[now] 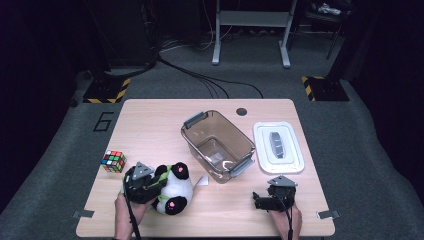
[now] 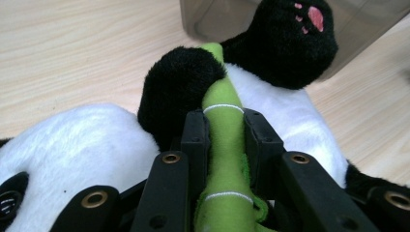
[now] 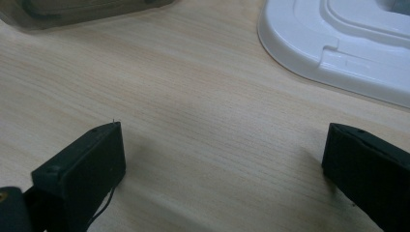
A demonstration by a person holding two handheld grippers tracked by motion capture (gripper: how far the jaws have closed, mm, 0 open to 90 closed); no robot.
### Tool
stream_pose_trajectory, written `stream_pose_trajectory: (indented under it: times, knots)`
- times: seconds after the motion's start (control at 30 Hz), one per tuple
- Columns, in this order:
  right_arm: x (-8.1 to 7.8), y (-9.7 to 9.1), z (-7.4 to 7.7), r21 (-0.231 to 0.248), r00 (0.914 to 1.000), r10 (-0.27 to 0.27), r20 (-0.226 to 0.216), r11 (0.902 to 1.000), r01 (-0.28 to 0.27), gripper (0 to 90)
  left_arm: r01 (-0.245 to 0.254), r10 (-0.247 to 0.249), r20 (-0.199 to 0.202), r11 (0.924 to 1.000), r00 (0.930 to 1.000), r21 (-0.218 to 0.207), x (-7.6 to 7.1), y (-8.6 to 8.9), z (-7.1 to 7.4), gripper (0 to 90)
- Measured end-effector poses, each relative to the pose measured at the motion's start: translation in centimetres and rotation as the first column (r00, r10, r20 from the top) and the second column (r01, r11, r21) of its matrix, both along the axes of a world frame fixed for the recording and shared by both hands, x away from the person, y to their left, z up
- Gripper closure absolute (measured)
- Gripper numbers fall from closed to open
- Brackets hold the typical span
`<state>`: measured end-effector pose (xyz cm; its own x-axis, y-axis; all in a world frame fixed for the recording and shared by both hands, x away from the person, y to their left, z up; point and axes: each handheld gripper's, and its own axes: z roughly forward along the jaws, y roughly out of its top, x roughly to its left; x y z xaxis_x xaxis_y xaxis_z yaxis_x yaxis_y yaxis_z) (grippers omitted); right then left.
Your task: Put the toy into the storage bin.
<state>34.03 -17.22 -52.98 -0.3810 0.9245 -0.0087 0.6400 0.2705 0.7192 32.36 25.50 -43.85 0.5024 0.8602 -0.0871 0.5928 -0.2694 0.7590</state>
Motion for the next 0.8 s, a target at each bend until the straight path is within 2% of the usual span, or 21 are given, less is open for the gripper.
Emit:
stream_pose_trajectory:
  times: [0.2, 0.3, 0.4, 0.53, 0.7, 0.8]
  knots:
    - [0.1, 0.0, 0.0, 0.005, 1.0, 0.0, -0.007, 1.0, 0.0, 0.2, 0.052, -0.052, 0.025, 0.9986, 0.9984, -0.013, -0.2, 0.6, 0.6, 74.4]
    - [0.1, 0.0, 0.0, 0.011, 0.9999, 0.002, -0.01, 0.9999, -0.002, 0.0, 0.077, -0.076, 0.036, 0.9965, 0.9965, -0.032, -0.1, 0.9, 1.3, 74.5]
    - [0.1, 0.0, 0.0, 0.01, 0.9999, 0.005, -0.012, 0.9999, -0.005, 0.0, 0.105, -0.104, 0.04, 0.994, 0.9938, -0.031, -0.1, 1.1, 2.0, 74.5]
    - [0.1, 0.0, 0.0, 0.012, 0.9999, 0.006, -0.013, 0.9999, -0.006, 0.0, 0.122, -0.122, 0.06, 0.9924, 0.9908, -0.011, -0.2, 1.3, 3.1, 74.5]
    - [0.3, -0.1, 0.0, 0.01, 0.9999, 0.012, -0.011, 0.9999, -0.012, 0.0, 0.136, -0.134, 0.08, 0.9904, 0.9877, -0.022, -0.2, 1.8, 4.2, 74.4]
    - [0.2, -0.1, 0.0, 0.012, 0.9999, 0.012, -0.012, 0.9999, -0.012, 0.0, 0.14, -0.138, 0.095, 0.9901, 0.9859, -0.015, -0.1, 1.9, 4.9, 74.4]
